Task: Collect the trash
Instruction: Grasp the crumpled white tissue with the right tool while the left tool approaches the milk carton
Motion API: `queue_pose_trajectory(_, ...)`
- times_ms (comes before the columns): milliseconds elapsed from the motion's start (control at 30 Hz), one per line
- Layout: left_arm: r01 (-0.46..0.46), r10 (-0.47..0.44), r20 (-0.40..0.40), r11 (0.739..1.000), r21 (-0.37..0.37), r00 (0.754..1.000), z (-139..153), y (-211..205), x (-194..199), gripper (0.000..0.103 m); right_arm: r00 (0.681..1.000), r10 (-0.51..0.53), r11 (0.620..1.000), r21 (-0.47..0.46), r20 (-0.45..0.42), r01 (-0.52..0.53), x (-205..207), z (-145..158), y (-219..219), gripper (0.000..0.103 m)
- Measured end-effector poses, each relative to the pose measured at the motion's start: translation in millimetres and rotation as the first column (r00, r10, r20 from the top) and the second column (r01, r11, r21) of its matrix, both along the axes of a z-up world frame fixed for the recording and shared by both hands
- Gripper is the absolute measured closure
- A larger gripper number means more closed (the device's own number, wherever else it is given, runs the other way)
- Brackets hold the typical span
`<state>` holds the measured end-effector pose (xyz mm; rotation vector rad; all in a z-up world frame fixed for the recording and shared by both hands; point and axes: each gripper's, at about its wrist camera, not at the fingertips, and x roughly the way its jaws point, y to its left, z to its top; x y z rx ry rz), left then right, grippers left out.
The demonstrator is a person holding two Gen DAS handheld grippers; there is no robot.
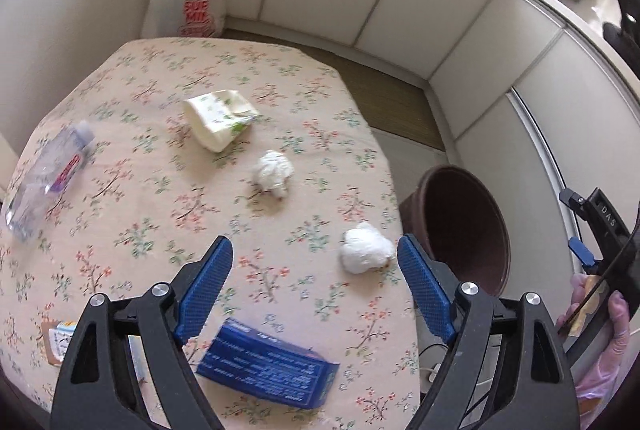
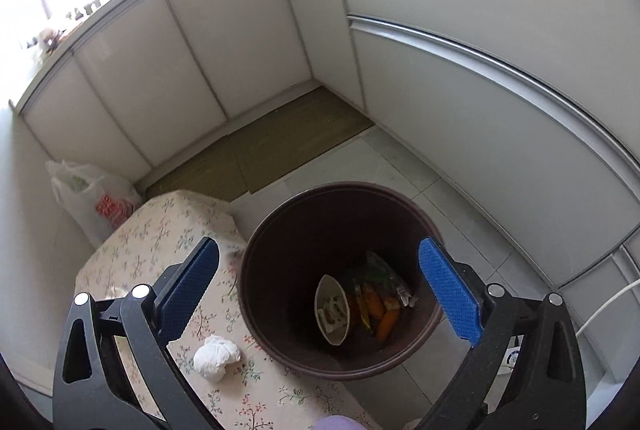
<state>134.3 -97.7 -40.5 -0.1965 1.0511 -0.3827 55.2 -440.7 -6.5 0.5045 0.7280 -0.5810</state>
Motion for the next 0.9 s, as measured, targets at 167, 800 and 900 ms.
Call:
queue_pose_trajectory(167, -0.104, 0.105, -0.016, 0.994, 0.039, 0.994, -5.9, 60.7, -3.1, 0.021, 0.984, 0.153, 0.986, -0.044, -0.094, -0.158, 39.8, -13.8, 53.9, 0.007)
queue_pose_trajectory(800, -0.338, 0.328, -0.116, 0.937, -0.082, 0.937, -33.6, 200.5, 15.4, 0.021, 0.874, 0.44, 0.898, 0.072, -0.208, -0.435, 157.7, -98.6, 205.5, 0.007)
queue_pose_trajectory(900, -0.346, 0.333, -0.136, 0.935, -0.083, 0.933, -37.8, 211.6, 16.7, 0.021, 0.863, 0.449, 0.893, 0.076, -0.23, -0.444, 171.3, -113.5, 218.7, 0.007)
